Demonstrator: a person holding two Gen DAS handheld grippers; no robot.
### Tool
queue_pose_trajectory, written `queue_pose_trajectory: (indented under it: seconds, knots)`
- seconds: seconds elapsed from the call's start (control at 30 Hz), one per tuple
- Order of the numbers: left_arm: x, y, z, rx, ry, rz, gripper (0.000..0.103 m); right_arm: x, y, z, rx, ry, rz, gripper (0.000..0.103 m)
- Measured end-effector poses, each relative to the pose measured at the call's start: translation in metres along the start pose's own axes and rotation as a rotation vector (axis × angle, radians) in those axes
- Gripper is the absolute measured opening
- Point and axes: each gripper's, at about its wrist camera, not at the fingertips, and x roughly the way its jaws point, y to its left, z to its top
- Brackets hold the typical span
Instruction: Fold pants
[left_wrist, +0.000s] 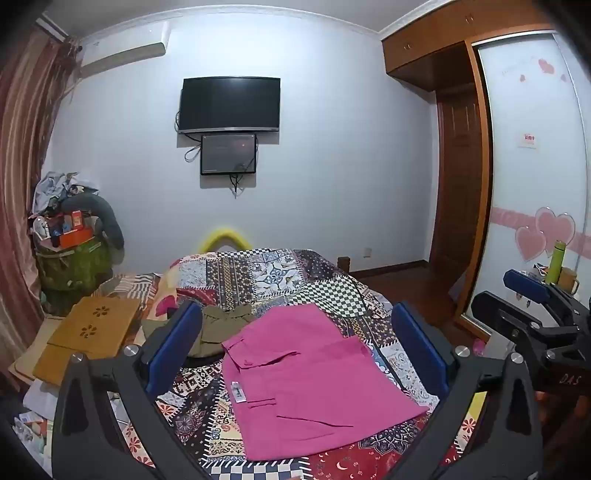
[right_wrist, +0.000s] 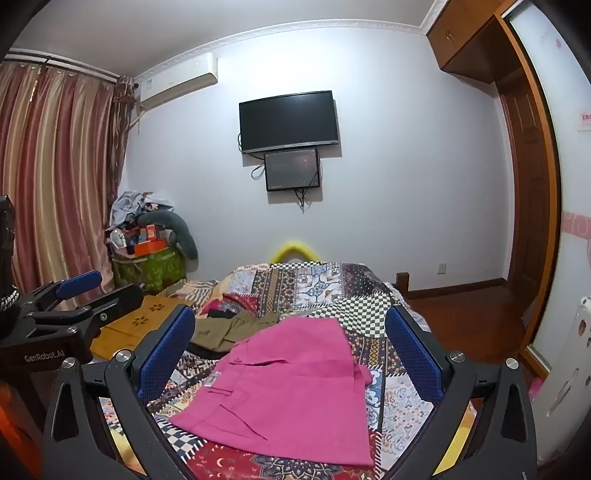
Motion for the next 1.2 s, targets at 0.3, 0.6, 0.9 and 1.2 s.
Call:
queue_pose_trajectory:
  seconds: [0.3,0.6,0.9,1.2]
  knots:
    - [0.003,-0.002,-0.001,0.009,0.032,0.003,0.103,0.0,-0.001,-0.002,0.002,-0.002,0.001,0.102]
    - [0.01,0.002,-0.007,0.009,0.024,0.014,0.103,0.009,-0.005,-0.012,-0.001,0.011,0.001,0.102]
    - [0.011,0.002,-0.007,0.009,0.018,0.021,0.103,0.008,0.0,-0.007,-0.003,0.018,-0.006,0.102]
    - [0.008,0.0,-0.008,0.029,0.008,0.027,0.103,0.009,0.0,-0.007,-0.003,0.02,-0.006,0.102]
